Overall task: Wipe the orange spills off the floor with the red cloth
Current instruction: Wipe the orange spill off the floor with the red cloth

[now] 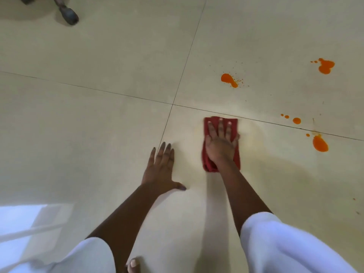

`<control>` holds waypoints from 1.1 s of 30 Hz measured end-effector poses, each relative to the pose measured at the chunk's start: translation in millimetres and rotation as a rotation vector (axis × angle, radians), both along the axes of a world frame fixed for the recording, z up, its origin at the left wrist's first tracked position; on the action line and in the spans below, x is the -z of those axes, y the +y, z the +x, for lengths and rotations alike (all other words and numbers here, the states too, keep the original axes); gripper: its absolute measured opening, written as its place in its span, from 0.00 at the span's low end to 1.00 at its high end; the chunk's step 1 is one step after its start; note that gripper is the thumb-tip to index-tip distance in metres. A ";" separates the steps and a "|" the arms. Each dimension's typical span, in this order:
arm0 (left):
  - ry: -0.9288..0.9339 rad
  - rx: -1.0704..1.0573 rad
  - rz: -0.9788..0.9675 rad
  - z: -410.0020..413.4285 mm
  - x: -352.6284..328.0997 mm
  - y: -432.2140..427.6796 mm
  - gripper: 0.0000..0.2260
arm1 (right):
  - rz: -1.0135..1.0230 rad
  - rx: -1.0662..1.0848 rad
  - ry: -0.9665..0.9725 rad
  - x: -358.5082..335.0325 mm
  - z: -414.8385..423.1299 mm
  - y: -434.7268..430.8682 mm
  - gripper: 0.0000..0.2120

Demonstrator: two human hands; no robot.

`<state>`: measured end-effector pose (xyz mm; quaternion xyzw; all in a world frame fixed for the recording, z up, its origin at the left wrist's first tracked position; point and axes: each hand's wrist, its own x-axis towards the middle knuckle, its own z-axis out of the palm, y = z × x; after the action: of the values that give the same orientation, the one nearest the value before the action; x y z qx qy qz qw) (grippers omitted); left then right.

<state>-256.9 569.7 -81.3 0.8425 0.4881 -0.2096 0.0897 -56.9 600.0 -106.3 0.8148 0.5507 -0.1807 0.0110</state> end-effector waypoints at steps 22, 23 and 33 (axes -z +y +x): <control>-0.079 0.009 -0.032 -6.3 7.3 -14.9 0.57 | 0.092 -0.505 -0.029 3.6 -7.6 -159.2 0.27; -0.095 0.027 -0.034 -0.1 7.4 -15.7 0.57 | 0.105 -0.458 -0.065 5.1 16.5 -159.7 0.27; -0.131 0.066 -0.082 47.4 8.5 -25.6 0.50 | 0.145 -0.308 0.112 6.9 19.4 -132.6 0.28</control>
<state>-209.6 544.1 -89.8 0.8656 0.4443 -0.1766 0.1491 -37.5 467.4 -113.2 0.7082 0.6803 -0.1817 -0.0507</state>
